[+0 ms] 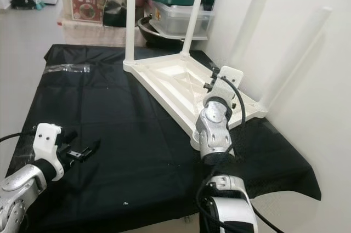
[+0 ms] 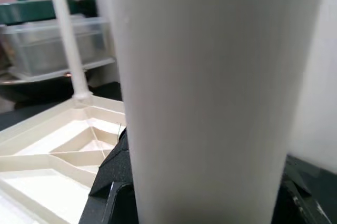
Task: Building children table
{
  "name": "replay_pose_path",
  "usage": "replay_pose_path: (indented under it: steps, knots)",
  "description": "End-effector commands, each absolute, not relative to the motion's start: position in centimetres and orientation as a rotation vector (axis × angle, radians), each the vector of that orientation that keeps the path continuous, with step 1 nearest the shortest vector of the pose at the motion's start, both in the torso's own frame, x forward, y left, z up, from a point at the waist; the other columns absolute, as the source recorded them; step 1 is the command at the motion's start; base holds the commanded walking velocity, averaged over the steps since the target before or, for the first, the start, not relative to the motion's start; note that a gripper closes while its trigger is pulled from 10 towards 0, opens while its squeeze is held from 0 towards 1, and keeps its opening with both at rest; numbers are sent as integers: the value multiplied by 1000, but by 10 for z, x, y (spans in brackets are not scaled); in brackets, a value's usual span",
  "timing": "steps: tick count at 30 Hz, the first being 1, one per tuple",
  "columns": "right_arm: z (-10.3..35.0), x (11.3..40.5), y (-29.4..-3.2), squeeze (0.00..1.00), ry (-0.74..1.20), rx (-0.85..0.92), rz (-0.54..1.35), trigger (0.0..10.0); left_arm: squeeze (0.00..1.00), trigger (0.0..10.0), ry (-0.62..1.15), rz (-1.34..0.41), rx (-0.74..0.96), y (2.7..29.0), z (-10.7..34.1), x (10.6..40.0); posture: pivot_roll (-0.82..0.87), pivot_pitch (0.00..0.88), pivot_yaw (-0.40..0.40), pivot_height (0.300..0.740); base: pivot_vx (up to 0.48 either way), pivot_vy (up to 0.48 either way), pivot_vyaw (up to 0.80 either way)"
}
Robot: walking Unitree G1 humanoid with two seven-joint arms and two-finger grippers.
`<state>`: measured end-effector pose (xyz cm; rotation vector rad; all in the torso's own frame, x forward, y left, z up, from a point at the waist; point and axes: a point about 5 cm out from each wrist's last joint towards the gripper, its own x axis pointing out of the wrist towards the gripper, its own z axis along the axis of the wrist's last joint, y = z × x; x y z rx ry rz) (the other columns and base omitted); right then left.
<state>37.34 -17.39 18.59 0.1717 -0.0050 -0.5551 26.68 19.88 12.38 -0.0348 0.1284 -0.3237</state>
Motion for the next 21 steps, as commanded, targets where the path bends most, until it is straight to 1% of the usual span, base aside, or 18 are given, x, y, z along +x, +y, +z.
replay_pose_path:
  steps: [1,4,11,12,16,21]
  knots:
    - [133,359,-176,0,245,207,-627,0,0,10000,149,-324,-42,196,119,266,76,0,-140,740,0,0,0]
    - [138,356,-168,0,233,196,-616,0,0,10000,151,-323,-38,198,119,266,73,0,-138,740,0,0,0]
    - [149,354,-162,0,204,177,-576,0,0,10000,149,-323,-32,199,120,267,71,0,-134,740,0,0,0]
    - [150,353,-160,0,208,179,-563,10000,0,10000,150,-325,-31,198,119,267,73,0,-133,740,0,0,0]
    - [153,352,-157,0,211,196,-556,10000,0,10000,152,-329,-28,197,119,267,74,0,-127,740,0,0,0]
    - [164,348,-161,0,197,220,-564,10000,0,10000,152,-333,-21,199,120,268,71,0,-120,740,0,0,0]
